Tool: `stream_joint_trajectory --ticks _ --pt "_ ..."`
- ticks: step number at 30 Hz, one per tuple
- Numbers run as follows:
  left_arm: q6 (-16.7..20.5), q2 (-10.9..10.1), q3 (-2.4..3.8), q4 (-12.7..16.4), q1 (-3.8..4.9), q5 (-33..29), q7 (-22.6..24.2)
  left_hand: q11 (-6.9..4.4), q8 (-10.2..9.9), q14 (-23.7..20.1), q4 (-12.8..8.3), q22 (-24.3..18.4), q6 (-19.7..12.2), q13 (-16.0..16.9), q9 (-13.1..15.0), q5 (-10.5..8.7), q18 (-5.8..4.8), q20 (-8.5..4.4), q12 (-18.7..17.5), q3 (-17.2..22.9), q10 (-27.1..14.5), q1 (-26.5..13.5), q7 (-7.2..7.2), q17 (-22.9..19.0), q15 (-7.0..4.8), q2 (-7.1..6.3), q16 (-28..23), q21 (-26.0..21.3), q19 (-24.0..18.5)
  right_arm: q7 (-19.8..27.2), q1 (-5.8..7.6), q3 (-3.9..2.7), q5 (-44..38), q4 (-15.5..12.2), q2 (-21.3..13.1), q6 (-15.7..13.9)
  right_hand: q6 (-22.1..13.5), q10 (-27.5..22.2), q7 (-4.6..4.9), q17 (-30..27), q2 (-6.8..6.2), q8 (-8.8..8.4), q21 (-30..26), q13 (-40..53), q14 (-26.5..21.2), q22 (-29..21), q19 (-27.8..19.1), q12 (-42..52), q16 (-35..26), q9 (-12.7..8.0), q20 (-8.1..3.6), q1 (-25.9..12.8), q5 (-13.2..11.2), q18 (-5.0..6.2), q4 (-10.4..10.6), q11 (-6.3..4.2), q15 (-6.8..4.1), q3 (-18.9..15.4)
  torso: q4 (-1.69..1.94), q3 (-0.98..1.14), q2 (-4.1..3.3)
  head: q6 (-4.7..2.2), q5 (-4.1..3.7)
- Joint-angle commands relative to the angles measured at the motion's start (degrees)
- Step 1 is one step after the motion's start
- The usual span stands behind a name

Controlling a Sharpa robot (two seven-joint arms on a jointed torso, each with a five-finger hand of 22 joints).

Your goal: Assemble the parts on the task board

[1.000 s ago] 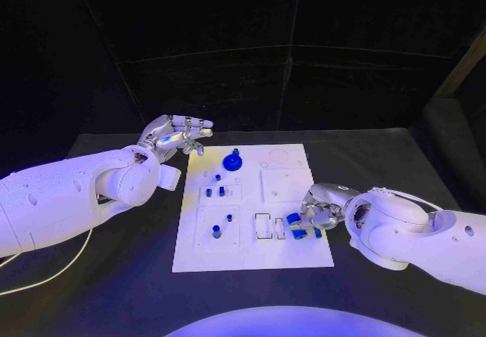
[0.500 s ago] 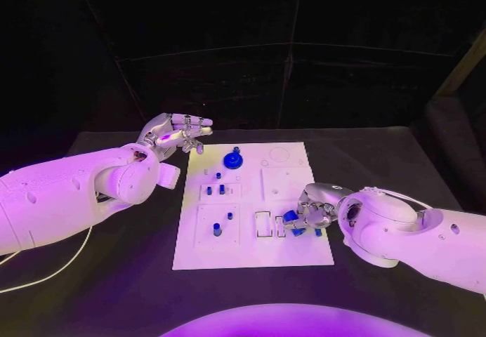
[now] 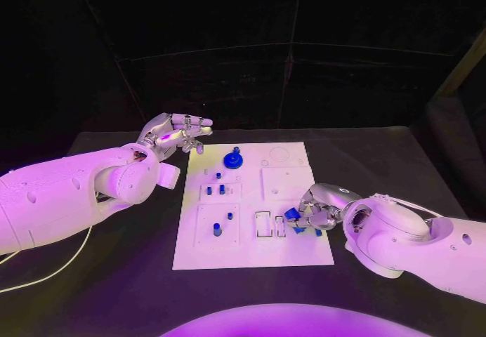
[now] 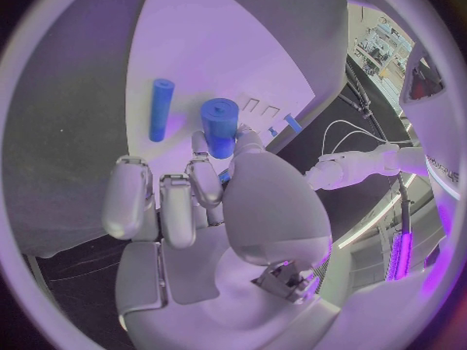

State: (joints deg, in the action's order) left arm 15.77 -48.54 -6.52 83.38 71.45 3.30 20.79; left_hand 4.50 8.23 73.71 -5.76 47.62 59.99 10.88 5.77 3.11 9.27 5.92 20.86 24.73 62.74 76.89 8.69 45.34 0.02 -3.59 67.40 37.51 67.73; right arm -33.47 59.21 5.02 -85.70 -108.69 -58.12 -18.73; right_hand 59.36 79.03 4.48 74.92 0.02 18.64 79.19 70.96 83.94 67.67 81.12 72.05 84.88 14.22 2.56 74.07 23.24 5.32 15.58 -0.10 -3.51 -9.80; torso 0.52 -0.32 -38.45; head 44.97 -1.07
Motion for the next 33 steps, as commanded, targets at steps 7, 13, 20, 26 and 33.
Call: stream_joint_trajectory --ticks 7,13,20,26,33 --pt "-0.73 0.0 0.04 0.23 0.08 -0.14 0.01 -0.02 0.2 -0.42 0.04 -0.05 -0.43 0.05 -0.05 0.11 1.18 0.0 0.19 -0.22 -0.35 0.0 0.02 -0.09 0.05 0.37 -0.3 -0.27 -0.28 1.59 0.12 -0.09 2.67 -2.24 0.33 -10.89 0.42 0.27 -0.27 6.0 0.27 0.44 0.32 0.21 4.3 0.27 0.2 -0.1 0.37 0.78 -0.26 1.04 0.92 -1.1 -0.13 -0.11 -0.53 -0.07 0.22 -0.1 -0.05 -0.26 -0.34" --pt "-0.86 -0.07 0.04 0.38 0.08 -0.14 -0.11 -0.03 0.21 -0.46 0.01 -0.05 -0.45 0.06 -0.06 0.12 1.19 0.0 0.24 -0.21 -0.39 0.05 0.02 -0.19 0.04 0.4 -0.35 -0.28 -0.28 1.51 0.12 -0.09 4.36 -1.94 1.94 -8.77 0.12 0.19 -0.16 5.99 0.48 0.31 0.36 0.05 4.3 0.34 0.22 -0.41 0.37 0.81 -0.26 0.66 1.06 -1.12 0.36 -0.02 -0.49 -0.38 0.11 -0.08 -0.02 -0.18 -0.06" --pt "-0.95 -0.1 0.04 0.43 0.09 -0.14 -0.19 -0.03 0.21 -0.46 0.01 -0.05 -0.45 0.06 -0.06 0.12 1.19 0.0 0.24 -0.21 -0.39 0.05 0.02 -0.19 0.04 0.4 -0.35 -0.28 -0.28 0.21 0.11 -0.09 5.35 -1.33 4.19 -6.5 0.34 -0.54 -0.22 6.01 1.43 0.5 0.36 -1.21 4.29 0.32 0.18 -2.12 0.38 1.11 -0.23 -1.33 1.27 -1.1 1.1 -0.02 -0.46 -1.39 0.09 -0.05 -0.04 -0.22 0.27" --pt "-1.18 -0.04 0.03 0.46 0.09 -0.14 -0.38 -0.03 0.23 -0.48 -0.02 -0.06 -0.47 0.08 -0.07 0.12 1.2 0.0 0.28 -0.2 -0.44 0.09 0.02 -0.2 0.04 0.4 -0.34 -0.3 -0.28 -1.35 0.11 -0.09 5.54 -0.89 5.74 -3.8 1.19 -0.4 -0.64 5.81 2.23 1.09 0.32 -1.3 4.24 0.29 0.13 -2.71 0.25 1.65 -0.35 -3.92 0.07 -1.07 1.1 -0.32 -0.66 -2.81 0.03 -0.04 -0.06 -0.24 0.38" --pt "-1.33 0.07 0.03 0.49 0.09 -0.14 -0.46 -0.03 0.23 -0.48 -0.02 -0.06 -0.47 0.08 -0.07 0.12 1.2 0.0 0.28 -0.2 -0.44 0.09 0.02 -0.2 0.04 0.4 -0.34 -0.3 -0.28 -2.69 0.11 -0.1 5.59 -0.06 7.32 -3.24 2.25 0.08 -1.14 5.84 2.3 1.75 0.38 -0.91 4.25 0.44 0.21 -2.78 0.24 2.33 -0.66 -4.92 -2.29 -1.09 1.05 -0.75 -1.02 -4.07 0.2 0.0 -0.03 -0.18 0.35"
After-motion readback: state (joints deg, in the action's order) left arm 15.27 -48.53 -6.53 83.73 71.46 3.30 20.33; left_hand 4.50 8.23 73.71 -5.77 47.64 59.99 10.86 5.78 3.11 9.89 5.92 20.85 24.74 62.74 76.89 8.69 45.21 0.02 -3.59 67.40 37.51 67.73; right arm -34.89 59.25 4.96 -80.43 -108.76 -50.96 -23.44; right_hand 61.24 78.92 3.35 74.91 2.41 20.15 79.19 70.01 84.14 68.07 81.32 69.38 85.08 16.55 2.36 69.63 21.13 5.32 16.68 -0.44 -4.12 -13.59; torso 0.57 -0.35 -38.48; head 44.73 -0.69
